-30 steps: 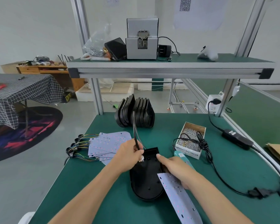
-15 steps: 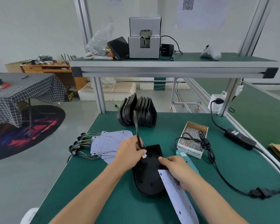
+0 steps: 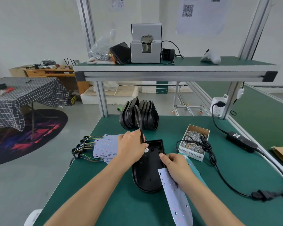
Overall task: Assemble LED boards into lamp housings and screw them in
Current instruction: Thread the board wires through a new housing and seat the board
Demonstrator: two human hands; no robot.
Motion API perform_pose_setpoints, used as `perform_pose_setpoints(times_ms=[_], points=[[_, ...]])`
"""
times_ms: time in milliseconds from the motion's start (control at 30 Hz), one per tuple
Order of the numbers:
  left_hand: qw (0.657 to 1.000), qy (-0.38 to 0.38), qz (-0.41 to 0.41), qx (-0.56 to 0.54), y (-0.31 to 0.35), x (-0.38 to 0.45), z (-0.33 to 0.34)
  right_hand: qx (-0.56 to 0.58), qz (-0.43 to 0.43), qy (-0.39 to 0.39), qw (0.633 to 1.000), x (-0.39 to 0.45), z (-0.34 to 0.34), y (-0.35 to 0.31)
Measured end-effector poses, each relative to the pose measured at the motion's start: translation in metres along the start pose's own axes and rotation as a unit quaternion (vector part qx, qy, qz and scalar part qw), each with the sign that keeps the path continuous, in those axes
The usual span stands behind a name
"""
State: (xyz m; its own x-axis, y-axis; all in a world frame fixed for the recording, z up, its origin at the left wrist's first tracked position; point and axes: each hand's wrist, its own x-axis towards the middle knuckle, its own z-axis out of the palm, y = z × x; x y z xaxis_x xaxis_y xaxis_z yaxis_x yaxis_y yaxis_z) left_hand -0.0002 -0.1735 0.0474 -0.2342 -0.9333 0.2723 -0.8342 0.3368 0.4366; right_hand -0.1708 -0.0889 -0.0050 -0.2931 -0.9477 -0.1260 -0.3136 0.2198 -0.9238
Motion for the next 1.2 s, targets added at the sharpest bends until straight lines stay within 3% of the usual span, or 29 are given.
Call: perform_pose_setpoints(times_ms=[233,467,700,1100,1200], points=[[0.988,0.017,0.146,-0.049,0.002,-0.011,-0.014,0.016,-0.01,0.003,1.0,-0.008,-0.007,-0.005],[0.983,-0.014,0.178,-0.035,0.0,-0.021,-0.024,0.021,-0.007,0.004,1.0,-0.02,-0.015,-0.014],[0.994,-0.027,0.096,-0.035,0.01,-0.012,-0.032,0.011,-0.011,-0.002,1.0,-0.026,-0.019,-0.019],[0.99,0.099,0.049,0.091,0.028,-0.024,-0.011,0.06,-0.042,0.029,0.997,-0.032,-0.011,-0.022],[0.996,0.087,-0.001,0.033,0.032,-0.026,-0.013,0.051,-0.046,0.043,0.997,-0.036,-0.013,-0.023]])
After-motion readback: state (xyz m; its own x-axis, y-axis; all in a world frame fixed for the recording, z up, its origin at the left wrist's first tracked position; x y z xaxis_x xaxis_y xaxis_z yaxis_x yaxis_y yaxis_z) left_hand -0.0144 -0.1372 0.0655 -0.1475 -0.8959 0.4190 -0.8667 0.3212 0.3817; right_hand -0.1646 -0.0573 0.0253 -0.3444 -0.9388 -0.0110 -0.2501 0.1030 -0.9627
